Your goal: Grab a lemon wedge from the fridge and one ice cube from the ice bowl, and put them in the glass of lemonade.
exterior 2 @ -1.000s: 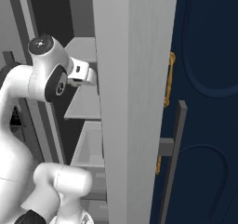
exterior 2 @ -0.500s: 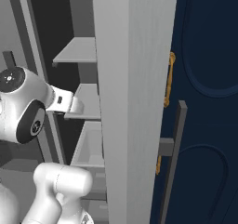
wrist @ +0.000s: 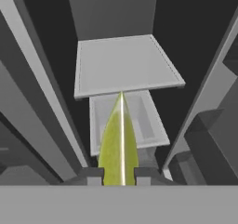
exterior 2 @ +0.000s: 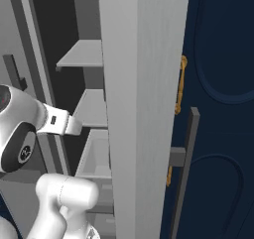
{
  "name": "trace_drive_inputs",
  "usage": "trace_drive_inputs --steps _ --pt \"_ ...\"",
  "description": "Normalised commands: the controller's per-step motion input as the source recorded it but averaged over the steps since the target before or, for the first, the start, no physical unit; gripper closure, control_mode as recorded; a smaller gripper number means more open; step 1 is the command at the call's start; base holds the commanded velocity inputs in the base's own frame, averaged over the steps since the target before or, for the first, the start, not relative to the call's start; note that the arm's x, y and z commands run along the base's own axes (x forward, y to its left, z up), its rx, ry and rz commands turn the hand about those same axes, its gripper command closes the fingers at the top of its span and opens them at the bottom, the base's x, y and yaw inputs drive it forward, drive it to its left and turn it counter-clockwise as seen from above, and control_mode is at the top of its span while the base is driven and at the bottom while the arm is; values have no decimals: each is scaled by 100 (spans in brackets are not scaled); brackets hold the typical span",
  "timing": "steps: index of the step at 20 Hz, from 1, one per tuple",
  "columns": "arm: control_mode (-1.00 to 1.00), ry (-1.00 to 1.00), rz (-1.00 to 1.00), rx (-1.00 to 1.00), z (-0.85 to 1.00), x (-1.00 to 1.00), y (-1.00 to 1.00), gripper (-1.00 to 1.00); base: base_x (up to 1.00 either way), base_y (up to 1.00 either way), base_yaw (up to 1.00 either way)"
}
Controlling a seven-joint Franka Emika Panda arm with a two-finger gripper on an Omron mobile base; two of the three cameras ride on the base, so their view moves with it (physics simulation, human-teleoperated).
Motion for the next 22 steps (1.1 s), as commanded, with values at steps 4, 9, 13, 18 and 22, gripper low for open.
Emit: trace_drive_inputs --steps 4,9,13,18,22 --pt "100 0 0 0 0 -9 0 100 -72 2 0" --pt "100 0 0 0 0 0 0 100 -100 41 10" --pt "100 0 0 0 0 0 0 100 -76 75 56" --pt "100 0 0 0 0 0 0 100 -16 61 81" --pt "100 0 0 0 0 0 0 100 0 35 99"
